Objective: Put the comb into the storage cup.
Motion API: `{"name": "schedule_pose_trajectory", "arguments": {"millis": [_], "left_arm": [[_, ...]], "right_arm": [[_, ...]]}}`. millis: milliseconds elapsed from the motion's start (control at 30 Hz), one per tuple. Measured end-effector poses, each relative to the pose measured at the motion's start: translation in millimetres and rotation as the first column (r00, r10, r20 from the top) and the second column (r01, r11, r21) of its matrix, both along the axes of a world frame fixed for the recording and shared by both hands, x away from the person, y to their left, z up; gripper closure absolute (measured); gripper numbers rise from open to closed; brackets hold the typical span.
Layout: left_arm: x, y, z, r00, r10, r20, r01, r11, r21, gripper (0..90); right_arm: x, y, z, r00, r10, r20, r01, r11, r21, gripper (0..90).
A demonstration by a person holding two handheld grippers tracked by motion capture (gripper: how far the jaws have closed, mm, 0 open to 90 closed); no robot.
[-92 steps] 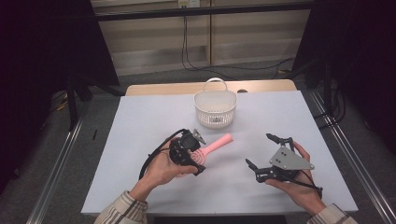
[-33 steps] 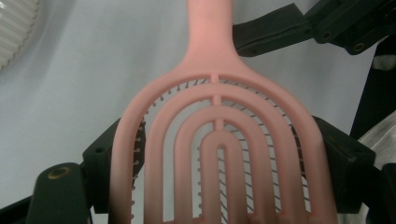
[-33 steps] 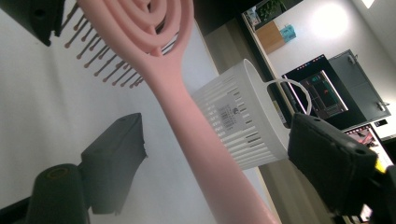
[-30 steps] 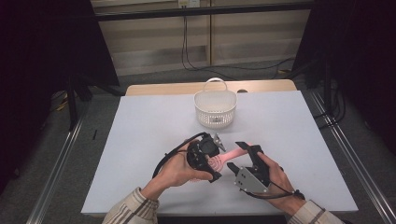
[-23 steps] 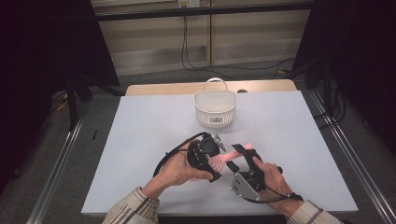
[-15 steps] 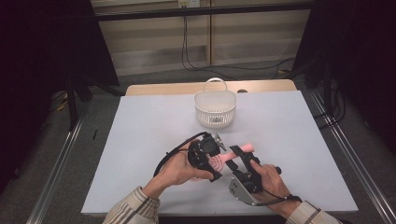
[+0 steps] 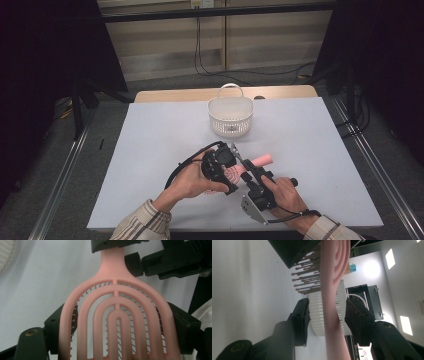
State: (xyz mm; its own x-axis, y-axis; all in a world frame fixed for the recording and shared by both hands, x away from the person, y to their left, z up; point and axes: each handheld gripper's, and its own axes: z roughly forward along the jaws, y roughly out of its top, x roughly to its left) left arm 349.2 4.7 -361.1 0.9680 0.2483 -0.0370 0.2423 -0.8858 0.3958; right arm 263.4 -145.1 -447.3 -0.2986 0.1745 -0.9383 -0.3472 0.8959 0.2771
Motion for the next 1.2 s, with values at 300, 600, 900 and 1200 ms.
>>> {"name": "schedule_pose_trajectory", "arguments": {"millis": [300,600,900,1200], "left_arm": [[0.5,-2.5,-4.0,1.0000,-0.003,-0.007,0.003,0.9999,0.010,19.8],[0.9,-1.4,-3.9,0.9999,0.006,-0.011,-0.006,1.0000,-0.005,19.8],[0.3,-1.8,-5.3,0.9998,0.006,-0.019,-0.006,1.0000,0.003,19.8],[1.1,-3.4,-5.8,0.9989,0.026,-0.038,-0.025,0.9996,0.009,19.5]], "right_arm": [[0.3,3.2,1.2,0.9998,0.015,0.014,-0.014,1.000,-0.016,67.3],[0.7,4.7,1.3,0.9992,0.030,0.027,-0.028,0.999,-0.045,74.9],[-1.0,7.2,-1.7,0.9995,0.019,0.025,-0.017,0.997,-0.076,78.7],[-2.1,6.0,-1.3,0.9983,0.020,0.054,-0.014,0.993,-0.119,80.1]]}}
